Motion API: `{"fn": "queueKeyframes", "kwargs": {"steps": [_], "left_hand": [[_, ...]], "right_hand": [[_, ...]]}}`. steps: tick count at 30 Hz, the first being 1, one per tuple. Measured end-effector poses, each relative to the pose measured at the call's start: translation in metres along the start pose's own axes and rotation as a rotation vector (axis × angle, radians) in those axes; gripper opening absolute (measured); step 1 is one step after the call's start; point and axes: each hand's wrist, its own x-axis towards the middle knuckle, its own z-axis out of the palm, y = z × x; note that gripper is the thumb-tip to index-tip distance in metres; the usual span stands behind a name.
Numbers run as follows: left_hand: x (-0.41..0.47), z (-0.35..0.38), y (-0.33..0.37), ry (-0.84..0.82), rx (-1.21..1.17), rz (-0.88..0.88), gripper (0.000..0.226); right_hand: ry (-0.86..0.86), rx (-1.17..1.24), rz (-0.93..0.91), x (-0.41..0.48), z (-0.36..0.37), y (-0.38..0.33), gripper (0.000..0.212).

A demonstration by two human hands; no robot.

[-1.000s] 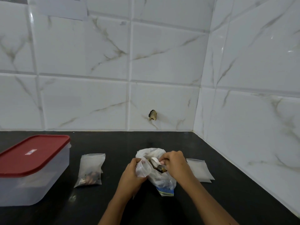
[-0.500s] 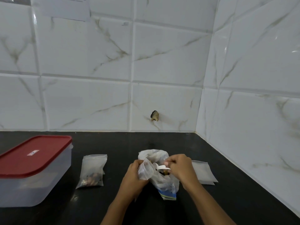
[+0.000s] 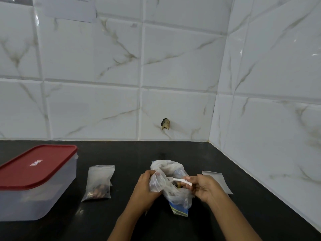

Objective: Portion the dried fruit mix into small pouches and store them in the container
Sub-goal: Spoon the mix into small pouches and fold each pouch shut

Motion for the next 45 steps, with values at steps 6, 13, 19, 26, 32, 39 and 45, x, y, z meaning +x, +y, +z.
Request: {"fn": "queueKeyframes", "kwargs": {"steps": [6, 13, 19, 26, 32, 39, 45], "left_hand": [[-0.001, -0.005, 0.005, -0.019, 0.011, 0.059, 0.044], [-0.004, -0.007, 0.009, 0.007, -0.047, 0.051, 0.084], [-0.006, -0.005, 0.014, 0.116, -0.076, 0.084, 0.050], [-0.007, -0.004, 0.010, 0.055, -0.139, 0.044, 0.042], [-0.009, -0.005, 0.012, 0.065, -0.182, 0.042, 0.038], [-0.009, -0.005, 0.012, 0.094, -0.211, 0.042, 0.037], [-0.010, -0.005, 0.013, 0.103, -0.196, 0.074, 0.041]], "right_hand": [[0.009, -0.093, -0.070, -0.009, -0.009, -0.001, 0.017], [-0.011, -0.049, -0.083, -0.017, -0.018, -0.005, 0.016], [-0.073, -0.046, -0.191, -0.033, -0.015, -0.017, 0.015], [-0.173, -0.213, -0.339, -0.049, 0.006, -0.013, 0.014], [-0.150, -0.567, -0.612, -0.056, 0.019, 0.001, 0.024], [-0.118, -1.018, -1.043, -0.066, 0.019, 0.003, 0.021], [-0.164, -1.026, -1.257, -0.063, 0.012, 0.012, 0.032]]}}
